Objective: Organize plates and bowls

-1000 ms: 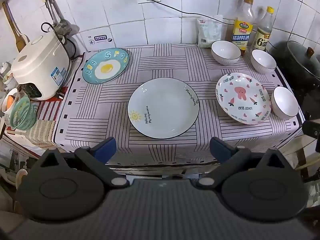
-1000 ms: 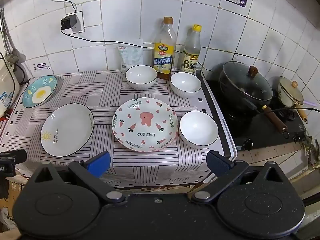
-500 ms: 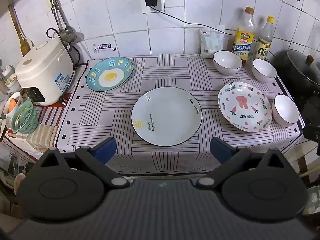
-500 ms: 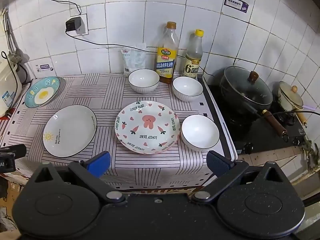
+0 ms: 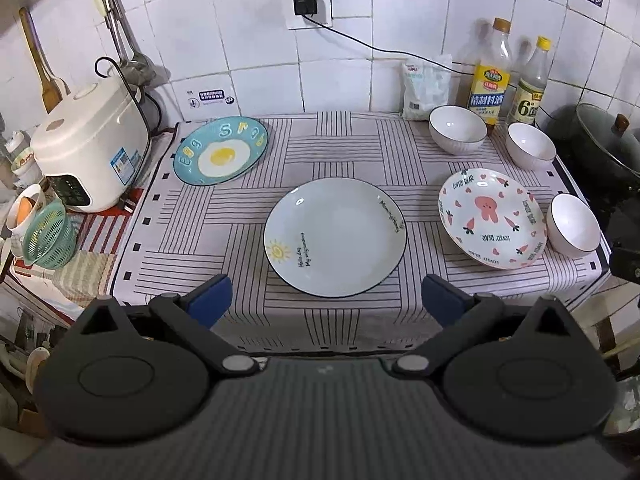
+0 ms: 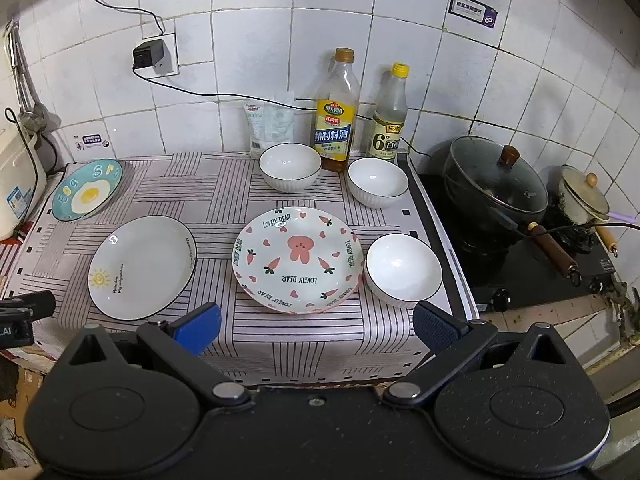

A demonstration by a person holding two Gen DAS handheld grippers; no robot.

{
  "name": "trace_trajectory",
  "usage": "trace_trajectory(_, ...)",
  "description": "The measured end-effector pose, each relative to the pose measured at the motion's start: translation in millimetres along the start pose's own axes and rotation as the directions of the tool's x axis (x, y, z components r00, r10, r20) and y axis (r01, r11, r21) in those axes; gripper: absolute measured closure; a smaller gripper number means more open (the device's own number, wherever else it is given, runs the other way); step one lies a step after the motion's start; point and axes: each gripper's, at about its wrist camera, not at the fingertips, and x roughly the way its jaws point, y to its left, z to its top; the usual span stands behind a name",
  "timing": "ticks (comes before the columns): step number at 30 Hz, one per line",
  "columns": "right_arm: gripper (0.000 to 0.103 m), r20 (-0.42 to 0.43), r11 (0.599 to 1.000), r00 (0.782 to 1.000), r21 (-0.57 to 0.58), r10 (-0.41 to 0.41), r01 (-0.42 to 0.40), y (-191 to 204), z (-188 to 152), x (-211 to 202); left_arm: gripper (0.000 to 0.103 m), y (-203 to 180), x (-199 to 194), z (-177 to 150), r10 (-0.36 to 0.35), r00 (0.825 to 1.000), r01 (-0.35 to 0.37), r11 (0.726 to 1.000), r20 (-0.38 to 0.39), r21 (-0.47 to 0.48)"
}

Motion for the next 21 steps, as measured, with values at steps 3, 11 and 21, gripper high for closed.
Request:
trace_trajectory(3,0.000,0.002,1.000,1.000,0.004,-0.002,0.002,0.9,1.3,0.9,0.001,0.6,1.2,0.0,0.001,1.000,-0.001,1.000,0.005,0.001)
trace_trajectory(11,0.000,-0.001,1.000,1.000,0.002,-0.002,0.002,3.5,2.0,2.6,0.001,3.4,2.9,0.0,-0.004,1.000,0.004,1.000,0.010,-0.002)
trace_trajectory(21,0.000,-0.003,1.000,1.000,0.012,-0.003,0.003,6.6,1.9,6.0,0.001,5.5,4.5,-1.7,-0.008,1.000,0.008,1.000,0.008,0.004)
